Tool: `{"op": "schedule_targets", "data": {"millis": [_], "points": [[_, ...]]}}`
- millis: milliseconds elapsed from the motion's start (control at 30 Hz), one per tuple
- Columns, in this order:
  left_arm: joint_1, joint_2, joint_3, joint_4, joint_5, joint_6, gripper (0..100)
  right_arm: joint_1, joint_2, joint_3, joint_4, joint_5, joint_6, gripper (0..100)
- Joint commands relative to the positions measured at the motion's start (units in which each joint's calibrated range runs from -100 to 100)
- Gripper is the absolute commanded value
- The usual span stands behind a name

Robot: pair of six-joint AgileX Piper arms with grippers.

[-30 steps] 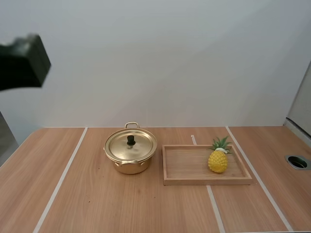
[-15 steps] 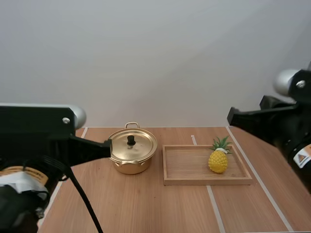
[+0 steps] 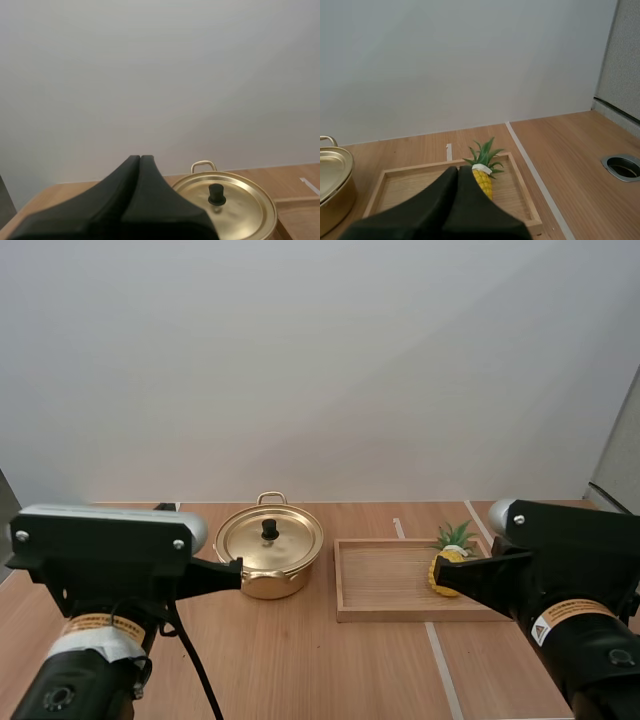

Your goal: Open the pot, put the grape inside, and close it

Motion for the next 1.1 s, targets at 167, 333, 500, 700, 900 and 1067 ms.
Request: {"op": "schedule_targets", "data": {"millis": [167,333,500,700,900,1067], "points": [[0.04,-0.32,7.00,-1.47,-0.89,-0.68,0,-0.29,-0.42,9.78,-3.21,-10.96,-0.19,0],[0.04,-0.32,7.00,-2.32,2.94,-2.71,0,-0.29,-0.42,14.04,-3.05,-13.05,-0.30,0],[0.04,-0.32,7.00,-2.32,12.70,-2.71,0,-0.29,-0.42,14.04,-3.22,-11.52,-0.30,0],[0.19,-0.32,7.00,-2.32,12.69,-2.71,0,-0.22,-0.42,14.04,-2.93,-10.72,-0.40,0],[0.19,-0.32,7.00,-2.32,12.85,-3.97,0,-0.22,-0.42,14.04,-2.95,-10.72,-0.40,0],[0.19,-0.32,7.00,-2.32,12.31,-5.02,0,-0.22,-0.42,14.04,-2.95,-10.72,-0.56,0]]}}
